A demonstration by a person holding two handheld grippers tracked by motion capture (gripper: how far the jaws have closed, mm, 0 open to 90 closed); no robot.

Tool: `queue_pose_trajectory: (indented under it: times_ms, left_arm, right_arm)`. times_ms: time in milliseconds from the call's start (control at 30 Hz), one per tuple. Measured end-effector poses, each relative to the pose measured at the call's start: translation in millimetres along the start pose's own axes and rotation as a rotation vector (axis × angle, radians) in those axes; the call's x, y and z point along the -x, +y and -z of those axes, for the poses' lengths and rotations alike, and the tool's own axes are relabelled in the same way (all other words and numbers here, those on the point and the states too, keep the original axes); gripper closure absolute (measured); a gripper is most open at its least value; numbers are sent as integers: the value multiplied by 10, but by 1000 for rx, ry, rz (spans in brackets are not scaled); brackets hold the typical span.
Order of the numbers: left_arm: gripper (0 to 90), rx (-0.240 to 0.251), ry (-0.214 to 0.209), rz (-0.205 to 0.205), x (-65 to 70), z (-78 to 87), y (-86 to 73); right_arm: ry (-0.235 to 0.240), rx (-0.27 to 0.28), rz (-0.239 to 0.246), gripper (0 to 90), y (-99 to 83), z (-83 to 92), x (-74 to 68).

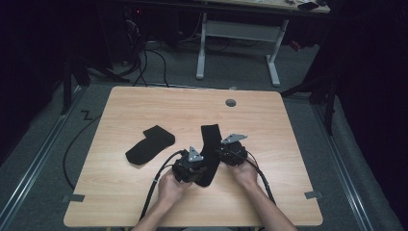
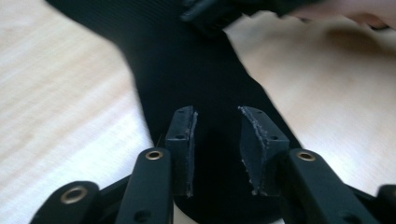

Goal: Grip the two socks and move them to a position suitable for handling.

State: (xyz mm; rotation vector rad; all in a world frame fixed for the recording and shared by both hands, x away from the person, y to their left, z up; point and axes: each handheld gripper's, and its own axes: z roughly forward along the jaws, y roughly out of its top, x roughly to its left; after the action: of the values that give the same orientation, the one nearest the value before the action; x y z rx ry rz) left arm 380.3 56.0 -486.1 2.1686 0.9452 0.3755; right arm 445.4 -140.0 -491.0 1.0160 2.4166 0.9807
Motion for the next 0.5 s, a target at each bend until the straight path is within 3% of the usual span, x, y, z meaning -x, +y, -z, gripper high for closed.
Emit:
queue_pose_trajectory:
  times_ms: [67, 200, 300, 400, 500]
  left_arm:
    - [628, 1, 10, 15, -32, -42, -6]
    - [604, -20, 14, -1, -10, -88, -60]
    - [581, -14, 9, -7, 22, -72, -88]
    - [562, -15, 19, -23, 56, -55, -109]
    - [543, -6, 25, -21, 84, -35, -145]
  right_arm:
    - [-3, 21, -7, 707, 46, -7, -1]
    - [-27, 12, 0, 667, 153, -105, -32]
    - [-34, -23, -4, 630, 185, -216, -29]
    - [-48, -20, -43, 608, 199, -272, -10]
    - [-76, -11, -50, 583, 207, -295, -25]
